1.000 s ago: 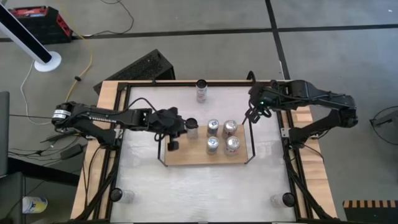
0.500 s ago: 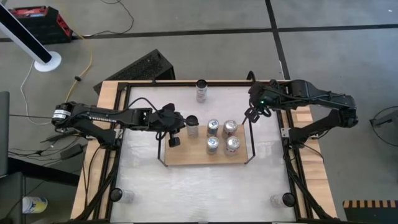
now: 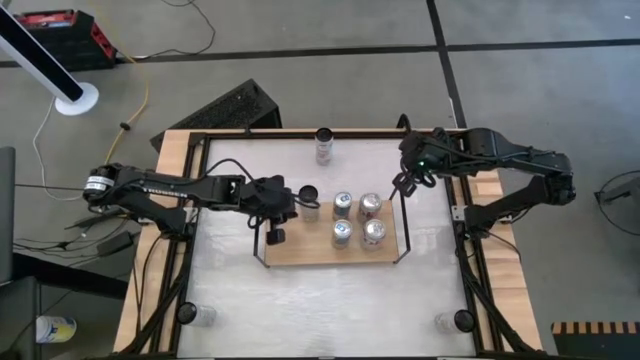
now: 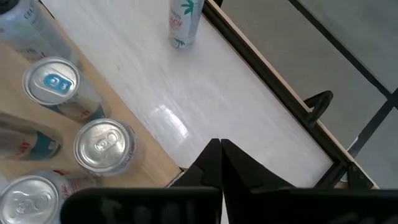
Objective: Place canned beverage on shelf
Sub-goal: Put the right white yellow soda can on the shelf
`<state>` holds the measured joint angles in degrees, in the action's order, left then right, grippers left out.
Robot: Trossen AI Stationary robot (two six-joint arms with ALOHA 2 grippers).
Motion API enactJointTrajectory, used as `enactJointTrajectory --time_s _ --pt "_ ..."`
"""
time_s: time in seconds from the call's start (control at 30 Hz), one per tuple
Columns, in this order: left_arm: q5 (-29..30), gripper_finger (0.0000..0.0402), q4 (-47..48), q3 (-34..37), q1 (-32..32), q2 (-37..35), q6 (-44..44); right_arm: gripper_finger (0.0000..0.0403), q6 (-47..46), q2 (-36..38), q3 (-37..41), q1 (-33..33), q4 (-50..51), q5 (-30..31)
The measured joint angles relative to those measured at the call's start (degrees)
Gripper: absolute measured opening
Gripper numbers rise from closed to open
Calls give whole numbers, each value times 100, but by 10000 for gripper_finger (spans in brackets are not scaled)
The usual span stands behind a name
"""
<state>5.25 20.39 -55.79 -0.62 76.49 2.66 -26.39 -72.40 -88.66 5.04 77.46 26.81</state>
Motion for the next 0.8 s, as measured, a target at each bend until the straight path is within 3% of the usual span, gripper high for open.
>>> enactJointTrajectory --time_s 0.43,0.8 --pt "59 0 -284 9 -40 698 -284 30 97 -2 -4 67 -78 -146" --pt "307 0 -382 7 -86 673 -292 34 138 -2 -4 155 -82 -273"
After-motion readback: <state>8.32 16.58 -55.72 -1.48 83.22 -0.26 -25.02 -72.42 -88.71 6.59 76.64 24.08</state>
